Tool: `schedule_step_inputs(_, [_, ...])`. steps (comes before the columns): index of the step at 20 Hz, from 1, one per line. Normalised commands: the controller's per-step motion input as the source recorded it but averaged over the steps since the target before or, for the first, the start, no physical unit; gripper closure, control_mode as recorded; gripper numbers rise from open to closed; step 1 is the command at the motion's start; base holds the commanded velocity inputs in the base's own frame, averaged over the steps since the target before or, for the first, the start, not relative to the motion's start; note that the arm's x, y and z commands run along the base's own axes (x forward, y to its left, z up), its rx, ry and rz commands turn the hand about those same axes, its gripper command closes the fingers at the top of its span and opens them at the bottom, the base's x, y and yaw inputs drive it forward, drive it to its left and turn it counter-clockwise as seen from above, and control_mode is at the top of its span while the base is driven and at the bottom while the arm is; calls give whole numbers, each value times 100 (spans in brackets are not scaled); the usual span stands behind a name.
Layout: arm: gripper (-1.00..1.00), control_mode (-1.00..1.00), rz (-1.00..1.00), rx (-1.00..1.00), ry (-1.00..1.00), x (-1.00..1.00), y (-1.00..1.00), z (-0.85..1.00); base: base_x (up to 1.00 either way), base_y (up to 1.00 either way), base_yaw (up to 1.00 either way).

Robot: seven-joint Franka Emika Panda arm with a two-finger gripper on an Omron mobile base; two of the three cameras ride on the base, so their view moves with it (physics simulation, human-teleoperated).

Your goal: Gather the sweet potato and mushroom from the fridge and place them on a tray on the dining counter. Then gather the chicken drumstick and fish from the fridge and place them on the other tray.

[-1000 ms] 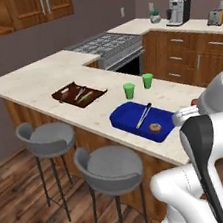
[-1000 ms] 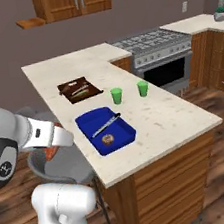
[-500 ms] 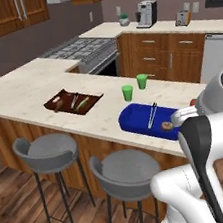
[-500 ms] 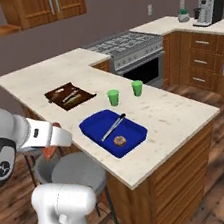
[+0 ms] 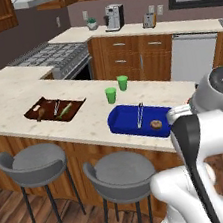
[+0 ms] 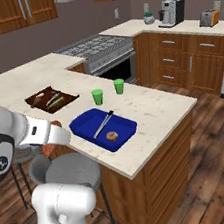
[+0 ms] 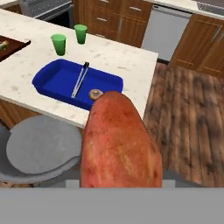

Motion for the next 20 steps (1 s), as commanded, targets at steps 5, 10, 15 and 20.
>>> schedule_step_inputs(5, [100, -100, -21, 1, 9, 100, 19, 0, 0, 0, 0])
schedule_step_inputs(10, [100, -100, -2, 9, 12, 84, -11, -5, 0, 0, 0])
schedule_step_inputs(15, [100, -100, 2, 11, 11, 85, -5, -43, 0, 0, 0])
schedule_step_inputs(20, [100, -100, 2, 7, 9, 76, 0, -58, 0, 0, 0])
